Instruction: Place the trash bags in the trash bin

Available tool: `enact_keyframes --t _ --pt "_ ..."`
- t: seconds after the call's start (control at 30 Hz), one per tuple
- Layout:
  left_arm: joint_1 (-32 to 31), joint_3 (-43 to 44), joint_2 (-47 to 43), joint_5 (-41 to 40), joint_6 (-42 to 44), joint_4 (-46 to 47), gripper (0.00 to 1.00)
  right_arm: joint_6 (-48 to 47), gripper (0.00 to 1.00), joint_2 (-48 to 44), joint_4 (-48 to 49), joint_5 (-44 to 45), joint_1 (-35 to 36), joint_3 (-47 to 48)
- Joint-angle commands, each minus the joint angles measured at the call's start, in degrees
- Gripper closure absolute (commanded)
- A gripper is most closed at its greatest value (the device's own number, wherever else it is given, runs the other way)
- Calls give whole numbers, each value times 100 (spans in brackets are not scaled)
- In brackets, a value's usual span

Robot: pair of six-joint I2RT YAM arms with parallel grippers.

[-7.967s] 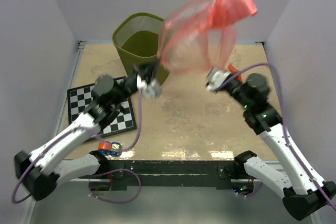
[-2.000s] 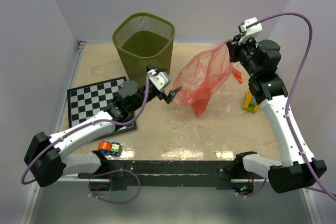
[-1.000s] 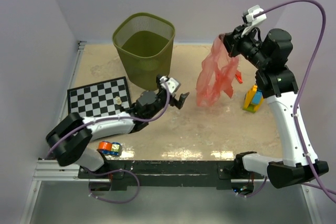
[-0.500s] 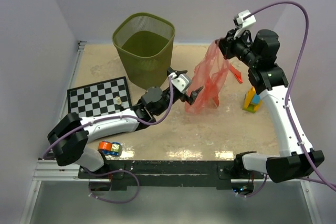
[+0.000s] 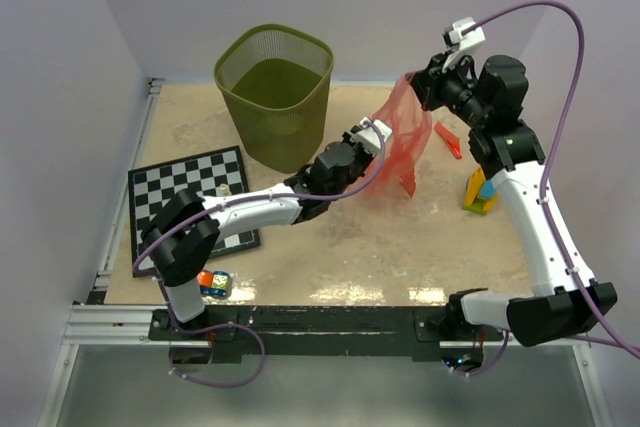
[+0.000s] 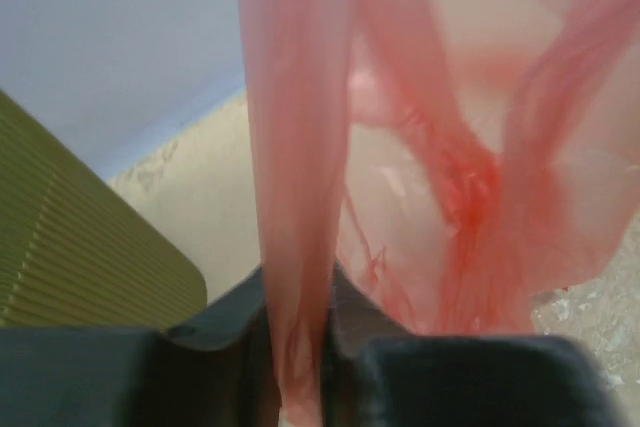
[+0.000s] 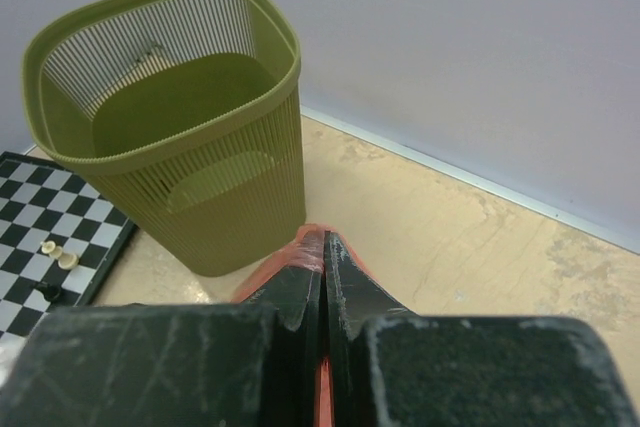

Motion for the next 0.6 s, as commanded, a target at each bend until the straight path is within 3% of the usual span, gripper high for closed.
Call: enact_keyframes --t 0.0,0.03,0.17,0.37,0.5,0.57 --pt "398 321 -118 538 -84 -353 100 -339 100 109 211 195 18 131" --pt "459 356 -188 819 -215 -476 100 -436 100 214 246 309 18 105" --pt "793 181 -671 2602 -1172 -679 100 -850 63 1012 658 337 18 148" --pt "1258 199 -962 3027 -3385 -1469 100 -446 32 2499 625 319 18 1973" --pt "1742 -30 -1103 2993 -4592 -1400 100 -639 5 2572 194 196 18 2785" --pt "1883 -4 -1103 3019 -4847 -1365 100 -762 1 2291 -113 99 18 2760"
